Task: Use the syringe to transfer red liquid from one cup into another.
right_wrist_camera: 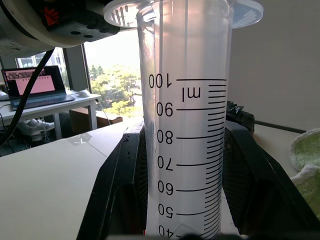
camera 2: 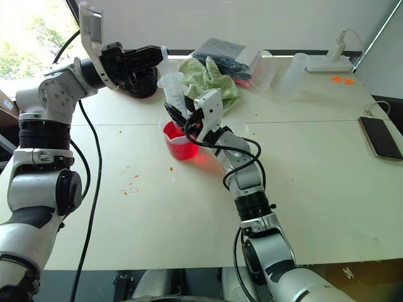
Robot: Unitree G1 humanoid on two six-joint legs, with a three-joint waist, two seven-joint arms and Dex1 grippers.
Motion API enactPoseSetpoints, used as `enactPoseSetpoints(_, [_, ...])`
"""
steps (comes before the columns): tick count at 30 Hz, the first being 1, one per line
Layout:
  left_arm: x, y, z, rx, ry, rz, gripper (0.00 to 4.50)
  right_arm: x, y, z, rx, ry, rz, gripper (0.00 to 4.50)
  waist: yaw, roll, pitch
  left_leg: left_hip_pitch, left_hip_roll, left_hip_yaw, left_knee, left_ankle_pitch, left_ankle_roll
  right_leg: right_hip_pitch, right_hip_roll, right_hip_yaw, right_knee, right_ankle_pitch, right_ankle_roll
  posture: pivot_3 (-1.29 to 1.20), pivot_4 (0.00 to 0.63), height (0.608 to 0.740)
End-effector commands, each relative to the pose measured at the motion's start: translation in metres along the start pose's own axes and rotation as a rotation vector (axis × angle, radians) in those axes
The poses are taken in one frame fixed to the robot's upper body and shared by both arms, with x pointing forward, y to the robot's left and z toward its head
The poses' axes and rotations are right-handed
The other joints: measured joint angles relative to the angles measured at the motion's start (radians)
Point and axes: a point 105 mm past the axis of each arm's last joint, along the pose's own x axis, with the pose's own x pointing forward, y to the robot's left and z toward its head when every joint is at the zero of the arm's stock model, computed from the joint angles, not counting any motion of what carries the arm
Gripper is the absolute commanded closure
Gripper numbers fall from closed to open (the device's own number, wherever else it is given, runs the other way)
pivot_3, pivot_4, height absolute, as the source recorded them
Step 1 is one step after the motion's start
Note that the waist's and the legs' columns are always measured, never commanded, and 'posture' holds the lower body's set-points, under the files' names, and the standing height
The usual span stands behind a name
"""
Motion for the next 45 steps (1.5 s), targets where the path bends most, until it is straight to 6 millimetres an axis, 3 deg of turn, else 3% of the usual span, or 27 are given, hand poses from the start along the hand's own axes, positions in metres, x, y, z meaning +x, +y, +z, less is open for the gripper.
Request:
enactPoseSetpoints(1, [0.003, -0.016, 0.069, 0.143, -0.201, -0.028, 4.48, 0.006, 0.035, -0.016, 0.028, 0.050, 0.129, 3.10, 0.000, 0.000, 0.000, 0.000, 0.000, 0.000, 0.000, 0.000, 0.000, 0.000, 0.000, 0.000, 0.000, 0.000, 0.000, 0.00, 0.150, 0.711])
enactPoseSetpoints(17, [0.003, -0.015, 0.075, 0.152, -0.214, -0.023, 4.48, 0.005, 0.038, -0.018, 0.033, 0.057, 0.136, 3.10, 0.000, 0.000, 0.000, 0.000, 0.000, 0.000, 0.000, 0.000, 0.000, 0.000, 0.000, 0.000, 0.000, 0.000, 0.000, 0.00, 0.150, 0.711])
enactPoseSetpoints(21, [0.003, -0.015, 0.070, 0.145, -0.193, -0.031, 4.48, 0.005, 0.038, -0.018, 0.032, 0.056, 0.136, 3.10, 0.000, 0.000, 0.000, 0.000, 0.000, 0.000, 0.000, 0.000, 0.000, 0.000, 0.000, 0.000, 0.000, 0.000, 0.000, 0.00, 0.150, 0.711])
enactPoseSetpoints(25, [0.001, -0.017, 0.052, 0.142, -0.116, -0.052, 4.48, 0.005, 0.037, -0.017, 0.029, 0.053, 0.135, 3.10, -0.001, 0.000, 0.000, 0.000, 0.000, 0.000, 0.000, 0.000, 0.000, 0.000, 0.000, 0.000, 0.000, 0.000, 0.000, 0.00, 0.150, 0.711])
enactPoseSetpoints(28, [-0.003, -0.019, 0.039, 0.118, -0.066, -0.069, 3.55, 0.006, 0.036, -0.014, 0.024, 0.048, 0.135, 3.10, -0.003, 0.000, 0.000, 0.000, 0.000, 0.000, 0.000, 0.000, 0.000, 0.000, 0.000, 0.000, 0.000, 0.000, 0.000, 0.00, 0.150, 0.711])
enactPoseSetpoints(33, [-0.006, -0.023, 0.035, 0.135, -0.058, -0.076, 1.25, 0.005, 0.037, -0.013, 0.010, 0.047, 0.147, 3.10, -0.002, 0.000, 0.000, 0.000, 0.000, 0.000, 0.000, 0.000, 0.000, 0.000, 0.000, 0.000, 0.000, 0.000, 0.000, 0.00, 0.150, 0.711])
enactPoseSetpoints(45, [-0.015, -0.020, 0.039, 0.139, -0.069, -0.048, 1.25, 0.005, 0.029, -0.008, -0.001, 0.035, 0.126, 3.10, -0.001, 0.000, 0.000, 0.000, 0.000, 0.000, 0.000, 0.000, 0.000, 0.000, 0.000, 0.000, 0.000, 0.000, 0.000, 0.00, 0.150, 0.711])
